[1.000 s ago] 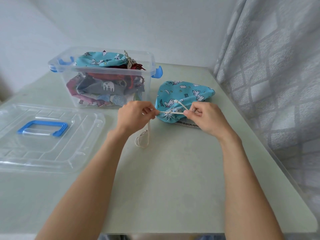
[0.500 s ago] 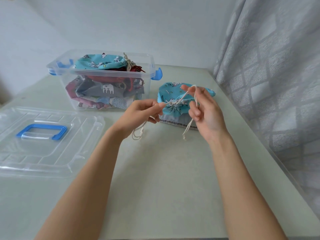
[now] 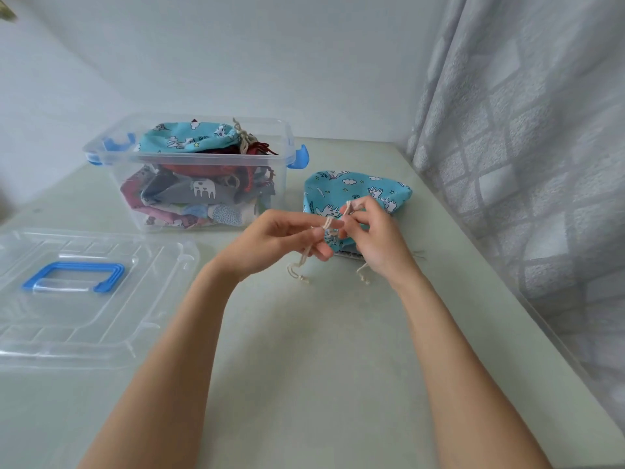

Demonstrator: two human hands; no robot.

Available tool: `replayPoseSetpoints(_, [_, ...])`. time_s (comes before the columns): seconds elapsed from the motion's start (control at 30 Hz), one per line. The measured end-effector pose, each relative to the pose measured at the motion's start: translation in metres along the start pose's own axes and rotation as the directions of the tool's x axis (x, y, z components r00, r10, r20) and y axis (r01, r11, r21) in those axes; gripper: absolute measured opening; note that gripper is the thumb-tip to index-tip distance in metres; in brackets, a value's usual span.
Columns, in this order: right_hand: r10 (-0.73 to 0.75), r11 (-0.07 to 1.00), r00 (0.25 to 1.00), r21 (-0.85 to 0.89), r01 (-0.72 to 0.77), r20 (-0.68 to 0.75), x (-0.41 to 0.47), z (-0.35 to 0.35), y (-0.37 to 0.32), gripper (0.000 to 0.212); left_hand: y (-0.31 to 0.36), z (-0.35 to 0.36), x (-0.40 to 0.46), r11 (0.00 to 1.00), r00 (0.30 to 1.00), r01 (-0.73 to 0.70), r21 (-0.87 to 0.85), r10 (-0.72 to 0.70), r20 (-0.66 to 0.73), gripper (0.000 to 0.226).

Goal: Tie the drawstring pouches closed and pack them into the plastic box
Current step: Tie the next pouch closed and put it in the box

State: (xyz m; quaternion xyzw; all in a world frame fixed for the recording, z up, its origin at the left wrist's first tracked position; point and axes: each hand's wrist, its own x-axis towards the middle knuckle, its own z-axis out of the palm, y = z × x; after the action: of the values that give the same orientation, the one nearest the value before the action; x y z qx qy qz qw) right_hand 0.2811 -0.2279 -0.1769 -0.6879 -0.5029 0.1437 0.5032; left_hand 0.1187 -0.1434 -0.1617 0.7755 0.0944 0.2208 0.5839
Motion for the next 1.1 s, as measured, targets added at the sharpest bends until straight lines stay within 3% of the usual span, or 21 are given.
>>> replayPoseSetpoints(0.13, [0.076, 0.997, 0.997, 0.005, -0.077, 0.010, 0.001, 0.000, 0.004, 0.024, -0.002, 0.000, 0.003, 0.996, 1.000, -0.016, 0.092, 0.018, -0.015, 0.024])
replayPoseSetpoints(0.37, [0.077, 0.996, 0.997, 0.034, -0.077, 0.004, 0.000, 0.001, 0.001, 0.013, -0.004, -0.007, 0.000, 0.976, 0.997, -0.028, 0.218, 0.044, -0.069, 0.027])
replayPoseSetpoints(0.53, [0.056, 0.995, 0.996, -0.080, -0.061, -0.063, -0.003, 0.012, -0.003, 0.019, -0.003, -0.006, -0.001, 0.826, 0.993, -0.063, 0.561, 0.110, -0.052, 0.026])
replayPoseSetpoints(0.63, [-0.016, 0.992, 1.000, -0.124, 0.015, -0.009, -0.004, 0.013, -0.008, 0.015, -0.004, -0.001, 0.000, 0.795, 0.996, -0.067, 0.603, 0.091, -0.009, 0.028])
replayPoseSetpoints(0.8, [0.007, 0.986, 0.969, 0.158, -0.047, 0.249, -0.007, 0.002, -0.015, 0.011, -0.004, 0.001, 0.000, 0.837, 0.998, -0.026, 0.547, 0.052, -0.031, 0.029])
replayPoseSetpoints(0.9, [0.003, 0.986, 0.988, 0.165, -0.029, 0.156, -0.006, 0.005, -0.012, 0.014, -0.006, 0.002, 0.001, 0.797, 0.996, -0.017, 0.603, 0.064, -0.057, 0.024])
replayPoseSetpoints(1.0, [-0.017, 0.996, 0.999, 0.090, 0.014, 0.039, -0.004, 0.010, -0.006, 0.018, -0.010, 0.002, 0.003, 0.687, 0.943, 0.000, 0.727, 0.242, -0.229, 0.024])
replayPoseSetpoints(1.1, [0.038, 0.994, 0.999, 0.101, -0.039, 0.014, -0.002, 0.009, -0.006, 0.022, -0.010, -0.003, 0.005, 0.756, 0.813, -0.067, 0.651, 0.420, -0.404, 0.017])
